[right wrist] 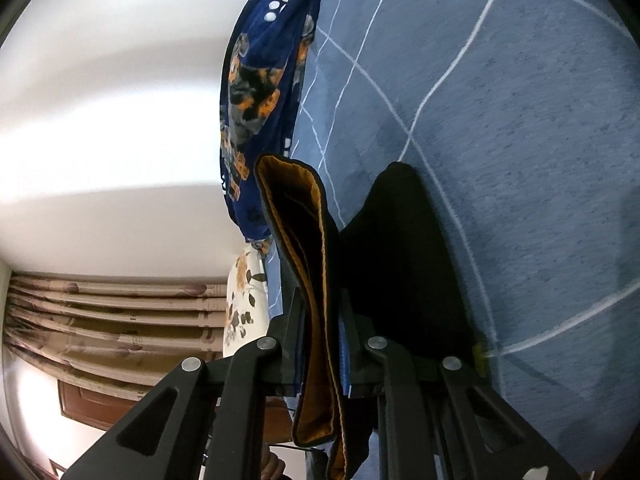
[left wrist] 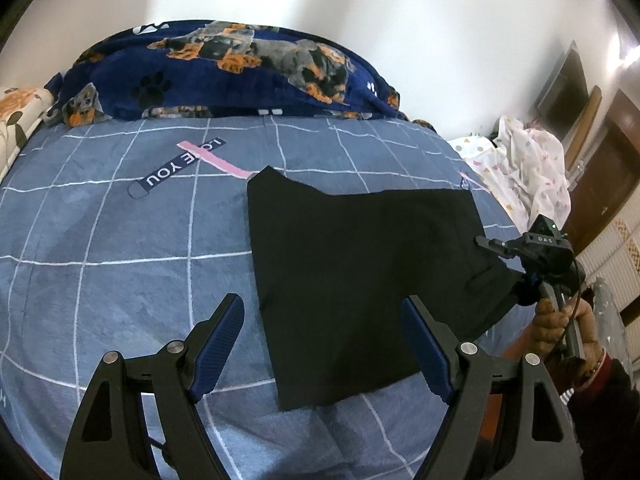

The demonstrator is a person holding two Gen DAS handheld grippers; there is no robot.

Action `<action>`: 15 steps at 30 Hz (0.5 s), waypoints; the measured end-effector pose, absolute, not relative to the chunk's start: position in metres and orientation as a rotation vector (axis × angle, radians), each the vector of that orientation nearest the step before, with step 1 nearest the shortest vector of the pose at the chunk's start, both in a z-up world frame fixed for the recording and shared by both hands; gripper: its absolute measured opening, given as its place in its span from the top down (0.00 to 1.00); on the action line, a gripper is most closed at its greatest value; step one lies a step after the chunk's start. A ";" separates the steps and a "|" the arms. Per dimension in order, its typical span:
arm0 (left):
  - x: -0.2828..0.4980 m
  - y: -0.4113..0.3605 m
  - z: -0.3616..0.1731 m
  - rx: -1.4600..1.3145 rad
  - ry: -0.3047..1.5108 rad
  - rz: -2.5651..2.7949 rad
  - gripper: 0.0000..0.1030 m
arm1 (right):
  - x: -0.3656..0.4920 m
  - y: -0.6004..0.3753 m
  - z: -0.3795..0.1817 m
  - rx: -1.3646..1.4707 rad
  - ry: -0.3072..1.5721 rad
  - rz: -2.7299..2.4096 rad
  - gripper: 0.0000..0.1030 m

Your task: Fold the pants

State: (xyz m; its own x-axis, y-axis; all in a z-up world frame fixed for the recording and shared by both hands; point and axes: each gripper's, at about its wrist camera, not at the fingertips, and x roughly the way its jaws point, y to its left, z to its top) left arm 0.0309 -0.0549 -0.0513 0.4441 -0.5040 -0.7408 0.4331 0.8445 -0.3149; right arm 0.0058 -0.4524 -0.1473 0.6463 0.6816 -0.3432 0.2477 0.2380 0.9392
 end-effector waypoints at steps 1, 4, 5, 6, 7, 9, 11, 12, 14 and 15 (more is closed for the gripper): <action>0.031 -0.055 -0.052 -0.084 0.952 -0.583 0.22 | 0.005 -0.454 -0.148 1.339 0.871 0.352 0.87; 0.033 -0.056 -0.054 -0.088 0.961 -0.585 0.22 | 0.002 -0.458 -0.149 1.346 0.862 0.341 0.87; 0.033 -0.056 -0.055 -0.089 0.963 -0.585 0.22 | 0.002 -0.459 -0.150 1.347 0.862 0.338 0.87; 0.033 -0.056 -0.055 -0.090 0.966 -0.586 0.22 | 0.001 -0.460 -0.151 1.349 0.860 0.334 0.87; 0.034 -0.056 -0.056 -0.090 0.968 -0.586 0.22 | 0.000 -0.461 -0.153 1.349 0.859 0.330 0.87; 0.033 -0.056 -0.056 -0.087 0.970 -0.588 0.22 | -0.001 -0.463 -0.156 1.355 0.860 0.328 0.87; 0.033 -0.056 -0.056 -0.085 0.970 -0.586 0.22 | -0.002 -0.464 -0.160 1.360 0.863 0.321 0.87; 0.033 -0.056 -0.056 -0.085 0.971 -0.586 0.22 | -0.002 -0.465 -0.162 1.356 0.865 0.314 0.87; 0.034 -0.056 -0.057 -0.084 0.974 -0.585 0.22 | -0.004 -0.467 -0.167 1.374 0.863 0.308 0.86; 0.034 -0.057 -0.057 -0.083 0.978 -0.585 0.22 | -0.005 -0.469 -0.169 1.384 0.862 0.302 0.84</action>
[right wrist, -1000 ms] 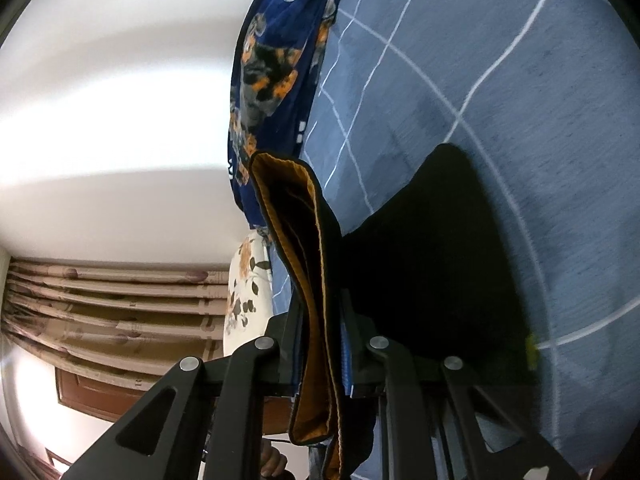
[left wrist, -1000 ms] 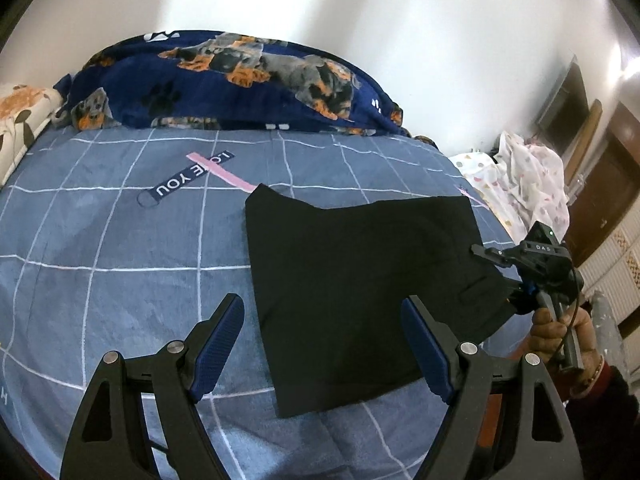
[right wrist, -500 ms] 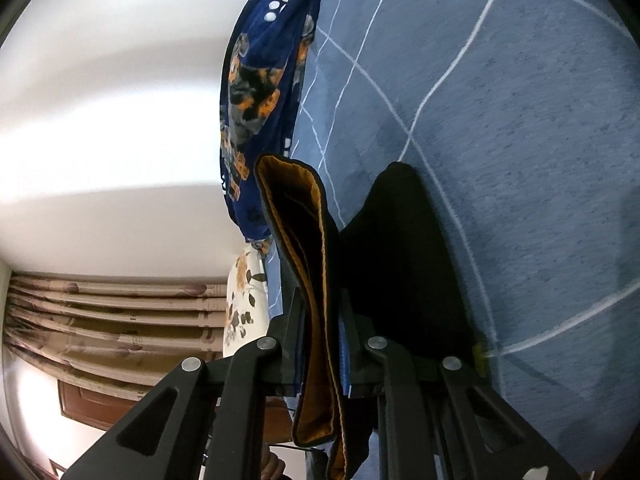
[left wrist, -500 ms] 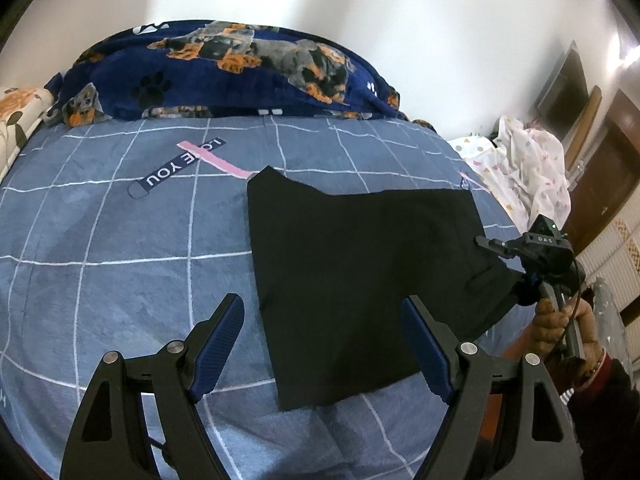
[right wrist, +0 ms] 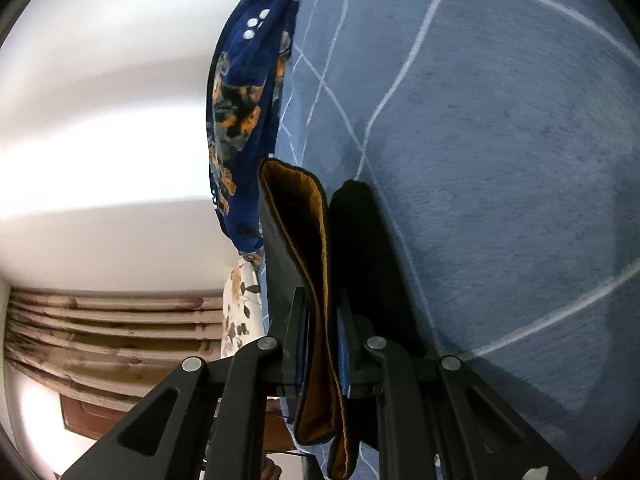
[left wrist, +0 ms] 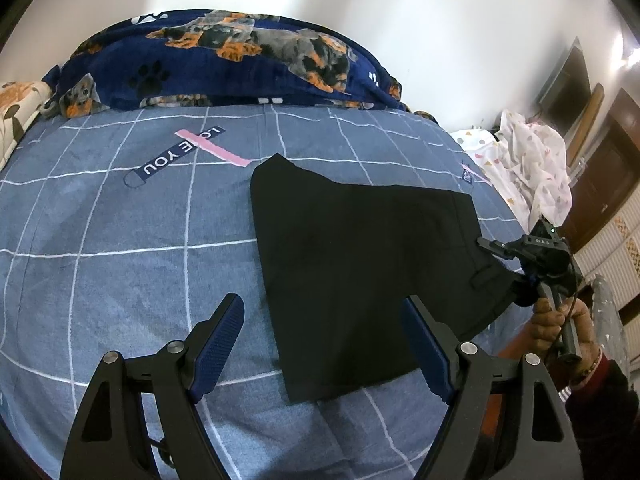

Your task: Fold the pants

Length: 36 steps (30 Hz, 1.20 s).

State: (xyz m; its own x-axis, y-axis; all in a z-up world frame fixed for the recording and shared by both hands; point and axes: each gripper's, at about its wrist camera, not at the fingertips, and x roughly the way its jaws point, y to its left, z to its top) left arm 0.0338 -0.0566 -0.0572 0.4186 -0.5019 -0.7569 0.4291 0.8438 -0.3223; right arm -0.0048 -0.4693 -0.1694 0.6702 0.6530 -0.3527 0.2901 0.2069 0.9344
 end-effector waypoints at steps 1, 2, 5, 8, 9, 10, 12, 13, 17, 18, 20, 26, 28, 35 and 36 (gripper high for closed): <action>0.033 -0.057 -0.058 -0.083 0.980 -0.585 0.22 | -0.007 -0.472 -0.171 1.388 0.861 0.281 0.84; 0.034 -0.057 -0.058 -0.082 0.984 -0.585 0.22 | -0.011 -0.475 -0.170 1.383 0.856 0.254 0.83; 0.034 -0.057 -0.058 -0.085 0.986 -0.587 0.22 | -0.029 -0.489 -0.150 1.342 0.787 0.207 0.83; 0.037 -0.058 -0.059 -0.096 0.985 -0.594 0.22 | -0.046 -0.486 -0.125 1.341 0.731 0.294 0.82; 0.037 -0.057 -0.059 -0.099 0.986 -0.596 0.22 | -0.054 -0.481 -0.116 1.329 0.730 0.321 0.80; 0.038 -0.058 -0.060 -0.103 0.988 -0.598 0.22 | -0.059 -0.478 -0.112 1.322 0.736 0.328 0.79; 0.039 -0.058 -0.061 -0.111 0.995 -0.606 0.22 | -0.070 -0.466 -0.110 1.345 0.766 0.378 0.78; 0.039 -0.059 -0.062 -0.113 0.999 -0.608 0.22 | -0.074 -0.460 -0.112 1.367 0.784 0.395 0.77; 0.038 -0.058 -0.063 -0.121 1.008 -0.616 0.22 | -0.079 -0.438 -0.131 1.398 0.862 0.391 0.68; 0.038 -0.057 -0.062 -0.126 1.009 -0.618 0.22 | -0.078 -0.438 -0.136 1.392 0.877 0.361 0.65; 0.036 -0.053 -0.060 -0.135 1.003 -0.621 0.22 | -0.076 -0.440 -0.148 1.415 0.894 0.307 0.63; 0.038 -0.048 -0.064 -0.166 1.016 -0.617 0.22 | -0.071 -0.442 -0.155 1.426 0.883 0.276 0.60; 0.039 -0.047 -0.067 -0.172 1.030 -0.618 0.22 | -0.066 -0.441 -0.155 1.409 0.891 0.254 0.60; 0.039 -0.044 -0.069 -0.186 1.044 -0.604 0.22 | -0.043 -0.430 -0.145 1.292 0.898 0.209 0.87; 0.040 -0.043 -0.069 -0.190 1.048 -0.603 0.22 | -0.044 -0.429 -0.143 1.282 0.888 0.209 0.87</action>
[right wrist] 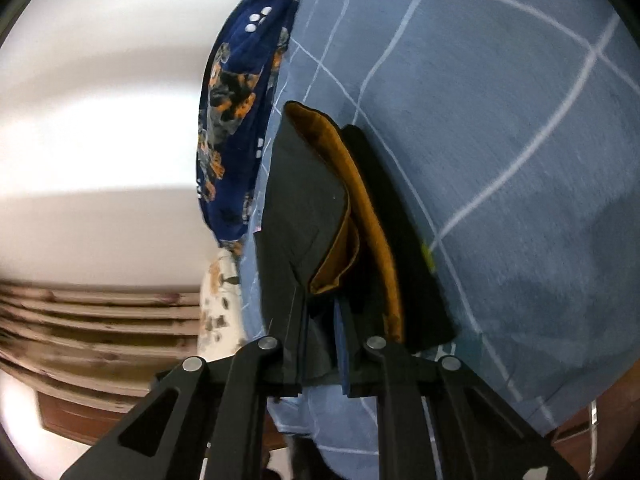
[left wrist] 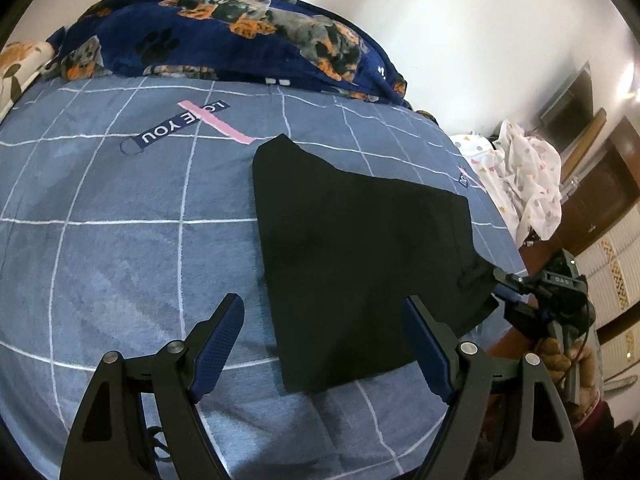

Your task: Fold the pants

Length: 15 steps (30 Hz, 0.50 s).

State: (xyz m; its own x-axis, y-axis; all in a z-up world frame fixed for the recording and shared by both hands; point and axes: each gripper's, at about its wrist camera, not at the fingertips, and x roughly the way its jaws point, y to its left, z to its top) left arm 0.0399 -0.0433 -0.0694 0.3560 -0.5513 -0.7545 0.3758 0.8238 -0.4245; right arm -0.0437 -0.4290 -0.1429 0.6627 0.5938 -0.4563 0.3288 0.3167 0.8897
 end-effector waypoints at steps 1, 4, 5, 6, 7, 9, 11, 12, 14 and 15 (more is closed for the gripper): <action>0.040 -0.043 -0.070 -0.193 1.050 -0.601 0.22 | -0.043 -0.426 -0.137 1.265 0.871 0.219 0.87; 0.040 -0.041 -0.069 -0.198 1.053 -0.596 0.22 | -0.052 -0.422 -0.122 1.246 0.834 0.236 0.88; 0.040 -0.041 -0.069 -0.199 1.051 -0.595 0.22 | -0.057 -0.422 -0.117 1.250 0.820 0.243 0.88; 0.040 -0.041 -0.069 -0.200 1.050 -0.595 0.22 | -0.063 -0.421 -0.112 1.245 0.814 0.241 0.88; 0.041 -0.041 -0.069 -0.200 1.052 -0.594 0.22 | -0.070 -0.420 -0.110 1.244 0.813 0.235 0.89; 0.041 -0.043 -0.071 -0.198 1.064 -0.594 0.22 | -0.078 -0.419 -0.114 1.266 0.825 0.223 0.89; 0.041 -0.045 -0.073 -0.193 1.069 -0.598 0.22 | -0.086 -0.417 -0.130 1.280 0.870 0.189 0.91; 0.040 -0.046 -0.073 -0.188 1.068 -0.598 0.22 | -0.088 -0.417 -0.140 1.295 0.890 0.172 0.92; 0.040 -0.048 -0.073 -0.176 1.072 -0.601 0.22 | -0.094 -0.423 -0.166 1.370 0.913 0.137 0.93; 0.039 -0.048 -0.073 -0.173 1.071 -0.602 0.22 | -0.096 -0.426 -0.172 1.390 0.919 0.131 0.93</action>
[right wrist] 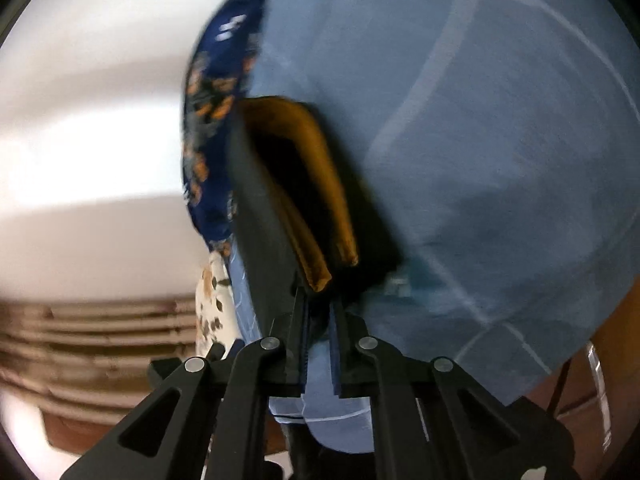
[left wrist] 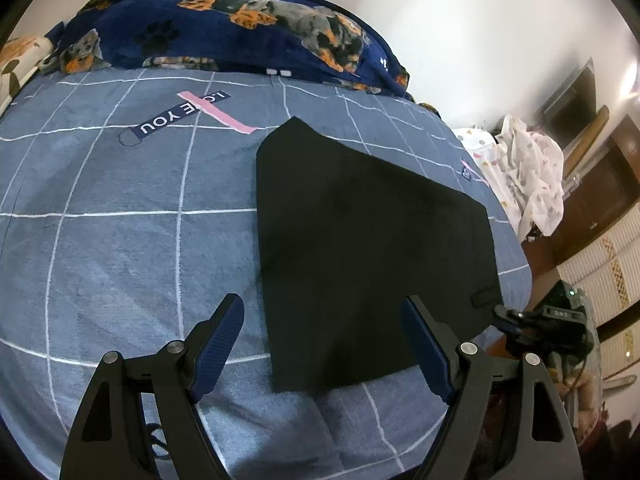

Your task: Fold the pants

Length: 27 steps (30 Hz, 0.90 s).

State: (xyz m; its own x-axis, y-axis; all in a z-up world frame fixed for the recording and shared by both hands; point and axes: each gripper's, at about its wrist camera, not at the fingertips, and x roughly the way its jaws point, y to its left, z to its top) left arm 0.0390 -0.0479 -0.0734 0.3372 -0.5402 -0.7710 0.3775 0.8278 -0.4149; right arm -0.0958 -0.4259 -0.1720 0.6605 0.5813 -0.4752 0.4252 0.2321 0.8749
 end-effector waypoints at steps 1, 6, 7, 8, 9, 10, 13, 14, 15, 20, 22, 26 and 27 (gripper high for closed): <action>0.039 -0.048 -0.073 -0.170 1.069 -0.602 0.22 | -0.096 -0.427 -0.175 1.397 0.923 0.131 0.93; 0.041 -0.047 -0.076 -0.189 1.076 -0.599 0.22 | -0.096 -0.428 -0.172 1.392 0.919 0.137 0.92; 0.041 -0.047 -0.077 -0.188 1.079 -0.599 0.22 | -0.095 -0.429 -0.173 1.405 0.919 0.139 0.91; 0.041 -0.048 -0.078 -0.185 1.081 -0.599 0.22 | -0.096 -0.429 -0.174 1.413 0.921 0.136 0.91; 0.041 -0.048 -0.079 -0.181 1.084 -0.598 0.22 | -0.096 -0.429 -0.173 1.416 0.923 0.132 0.91; 0.041 -0.049 -0.079 -0.179 1.087 -0.598 0.22 | -0.097 -0.429 -0.172 1.412 0.923 0.128 0.91; 0.040 -0.049 -0.080 -0.173 1.094 -0.602 0.22 | -0.099 -0.428 -0.167 1.394 0.926 0.120 0.87; 0.040 -0.050 -0.080 -0.171 1.093 -0.602 0.22 | -0.099 -0.428 -0.165 1.390 0.925 0.119 0.85; 0.040 -0.049 -0.080 -0.173 1.093 -0.603 0.22 | -0.098 -0.428 -0.164 1.389 0.924 0.118 0.83; 0.040 -0.050 -0.080 -0.176 1.095 -0.602 0.22 | -0.100 -0.432 -0.153 1.330 0.917 0.067 0.60; 0.039 -0.049 -0.080 -0.177 1.095 -0.602 0.22 | -0.103 -0.436 -0.152 1.331 0.899 0.057 0.55; 0.039 -0.049 -0.081 -0.181 1.100 -0.601 0.22 | -0.103 -0.441 -0.152 1.347 0.886 0.054 0.52; 0.040 -0.048 -0.081 -0.180 1.100 -0.601 0.22 | -0.101 -0.441 -0.153 1.351 0.890 0.059 0.49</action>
State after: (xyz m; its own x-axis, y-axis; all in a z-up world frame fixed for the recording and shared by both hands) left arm 0.0397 -0.0481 -0.0814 0.3140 -0.5391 -0.7815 0.3662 0.8282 -0.4242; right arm -0.1014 -0.4408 -0.1526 0.6818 0.5176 -0.5170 0.4443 0.2685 0.8547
